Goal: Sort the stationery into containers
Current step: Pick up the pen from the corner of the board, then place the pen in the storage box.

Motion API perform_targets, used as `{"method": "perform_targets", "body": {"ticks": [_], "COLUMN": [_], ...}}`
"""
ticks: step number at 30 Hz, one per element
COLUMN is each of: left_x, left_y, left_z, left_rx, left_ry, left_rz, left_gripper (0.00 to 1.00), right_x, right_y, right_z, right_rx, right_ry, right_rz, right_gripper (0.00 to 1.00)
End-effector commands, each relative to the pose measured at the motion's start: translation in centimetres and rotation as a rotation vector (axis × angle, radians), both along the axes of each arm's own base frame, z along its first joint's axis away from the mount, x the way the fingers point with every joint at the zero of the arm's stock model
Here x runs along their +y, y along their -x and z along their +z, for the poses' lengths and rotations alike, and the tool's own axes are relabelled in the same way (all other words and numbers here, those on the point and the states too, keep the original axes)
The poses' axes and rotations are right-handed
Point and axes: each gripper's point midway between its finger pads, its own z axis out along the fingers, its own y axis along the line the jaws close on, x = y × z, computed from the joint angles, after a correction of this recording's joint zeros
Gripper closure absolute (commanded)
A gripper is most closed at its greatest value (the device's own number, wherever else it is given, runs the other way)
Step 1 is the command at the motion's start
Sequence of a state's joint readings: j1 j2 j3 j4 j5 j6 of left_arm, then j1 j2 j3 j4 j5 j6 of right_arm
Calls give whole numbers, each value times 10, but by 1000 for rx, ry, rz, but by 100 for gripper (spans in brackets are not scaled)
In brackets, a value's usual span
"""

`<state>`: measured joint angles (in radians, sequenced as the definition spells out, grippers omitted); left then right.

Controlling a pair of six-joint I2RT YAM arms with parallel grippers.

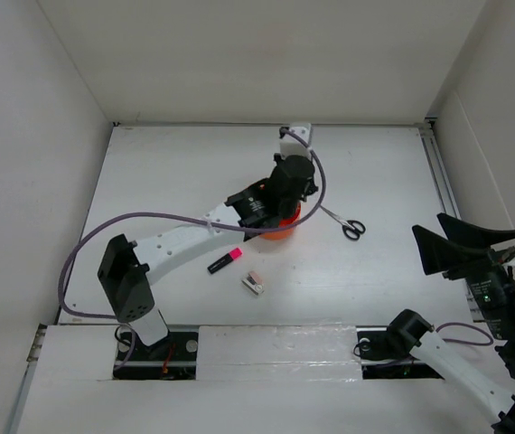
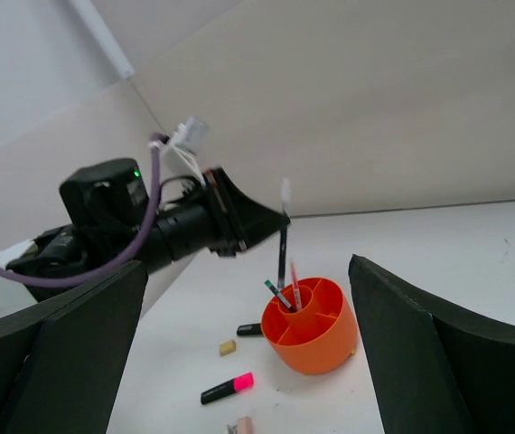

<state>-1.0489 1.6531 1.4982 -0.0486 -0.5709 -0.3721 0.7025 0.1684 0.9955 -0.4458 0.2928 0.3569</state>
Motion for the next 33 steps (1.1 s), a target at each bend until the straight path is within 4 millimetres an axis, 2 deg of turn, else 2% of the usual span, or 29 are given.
{"method": "perform_targets", "body": {"ticks": [1,3,5,10,12,16,18,22,26,33], "left_x": [38,53,79,111,115,118,121,114,108,94], "left_y": [-40,-48,-59,-67,-64,-61,-62,-60,-60,-60], "left_z": [55,56,62,66,66,58,61,47,18,4], "left_rx": [-137,-177,-262,-372,-398,-416,-429,-408,-376,-388], "left_ry": [187,194,208,248,262,241,241,228,205,223], "left_rz": [180,246,340,406,408,397,392,347,314,248], "left_gripper": [100,100,100,100,100,100,100,100,100,100], "right_x": [3,5,7,16,17,17,17,18,18,18], "right_y": [-6,-8,-8,-16,-17,-17,-17,-19,-19,-19], "right_z": [6,3,3,-5,-8,-10,-10,-13,-13,-14], "right_rx": [7,14,8,30,38,45,45,52,52,49], "right_ry": [9,15,15,39,45,51,51,57,57,65], "right_rz": [-7,-7,3,12,12,12,12,12,12,9], "right_gripper": [1,1,1,1,1,1,1,1,1,1]}}
